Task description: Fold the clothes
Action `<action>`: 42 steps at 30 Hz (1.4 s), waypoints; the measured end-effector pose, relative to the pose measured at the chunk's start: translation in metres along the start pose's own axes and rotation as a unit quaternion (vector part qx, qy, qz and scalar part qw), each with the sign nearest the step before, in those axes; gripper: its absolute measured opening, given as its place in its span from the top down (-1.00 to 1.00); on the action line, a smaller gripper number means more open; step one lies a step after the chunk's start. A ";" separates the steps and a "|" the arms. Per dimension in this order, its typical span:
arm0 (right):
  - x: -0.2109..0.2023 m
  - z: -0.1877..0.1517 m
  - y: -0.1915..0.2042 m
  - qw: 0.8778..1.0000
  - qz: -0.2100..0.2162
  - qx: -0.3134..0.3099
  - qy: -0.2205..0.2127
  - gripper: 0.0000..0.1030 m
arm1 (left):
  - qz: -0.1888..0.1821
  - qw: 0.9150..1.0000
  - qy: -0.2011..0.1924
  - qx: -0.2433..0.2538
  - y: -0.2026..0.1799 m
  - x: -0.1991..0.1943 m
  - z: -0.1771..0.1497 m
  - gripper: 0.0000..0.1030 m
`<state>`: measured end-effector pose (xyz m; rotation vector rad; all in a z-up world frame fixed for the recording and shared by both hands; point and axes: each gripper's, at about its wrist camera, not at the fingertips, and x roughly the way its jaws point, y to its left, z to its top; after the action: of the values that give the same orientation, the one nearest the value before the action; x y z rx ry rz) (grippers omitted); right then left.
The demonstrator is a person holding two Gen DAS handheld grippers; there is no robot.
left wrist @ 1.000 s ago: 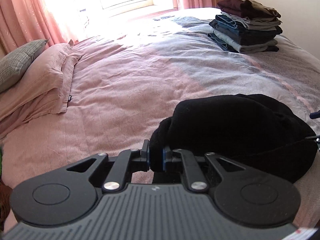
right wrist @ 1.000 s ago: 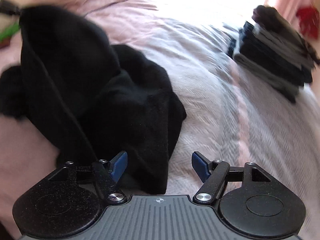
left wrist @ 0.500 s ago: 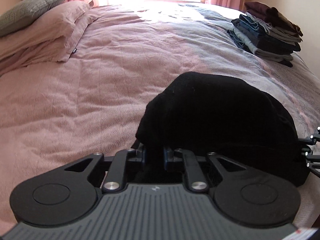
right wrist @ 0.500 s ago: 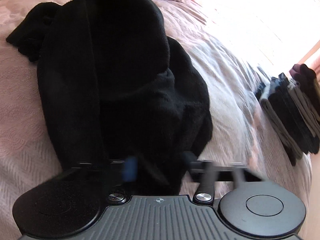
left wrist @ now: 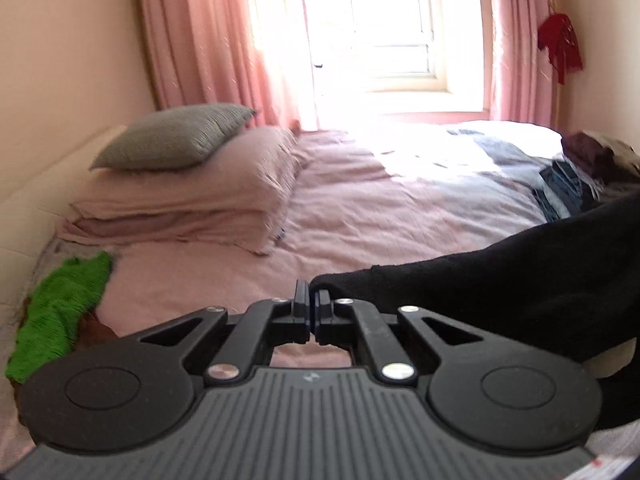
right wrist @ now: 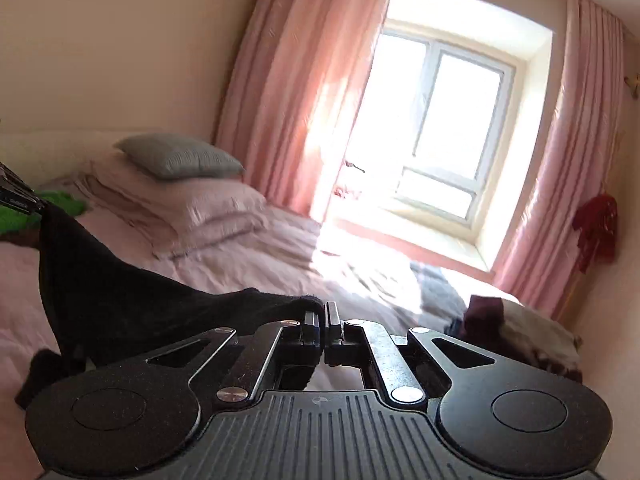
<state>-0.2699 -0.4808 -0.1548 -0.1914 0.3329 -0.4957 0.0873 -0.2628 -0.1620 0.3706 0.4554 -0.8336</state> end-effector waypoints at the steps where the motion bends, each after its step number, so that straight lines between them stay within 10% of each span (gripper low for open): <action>1: -0.007 0.012 0.002 1.000 0.004 -0.006 -0.016 1.00 | 0.011 1.000 -0.014 -0.009 0.011 -0.017 0.010 0.96; 16: -0.120 0.112 -0.004 0.990 0.067 -0.014 -0.121 1.00 | 0.078 0.987 -0.136 0.033 0.067 -0.214 0.089 0.95; 21: -0.050 0.120 -0.046 0.995 0.033 0.014 -0.097 1.00 | 0.031 0.989 -0.128 0.060 0.065 -0.130 0.152 0.95; 26: 0.133 0.075 -0.088 0.995 -0.013 0.078 0.061 0.99 | -0.035 0.998 -0.016 0.045 0.058 0.071 0.174 0.65; 29: 0.230 0.009 -0.095 0.966 -0.069 0.105 0.226 0.73 | -0.028 0.997 0.067 0.021 0.057 0.187 0.151 0.26; 32: 0.228 -0.051 -0.091 0.945 -0.068 0.189 0.259 0.69 | 0.000 0.992 0.127 -0.014 0.070 0.246 0.105 0.34; 42: 0.075 -0.166 -0.011 0.853 -0.031 0.368 0.368 0.42 | -0.005 0.962 0.273 -0.022 0.062 0.176 -0.090 0.32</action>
<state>-0.2720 -0.5434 -0.3263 0.7669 0.8590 -0.7195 0.2172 -0.2900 -0.3210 0.5597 0.9883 -0.7233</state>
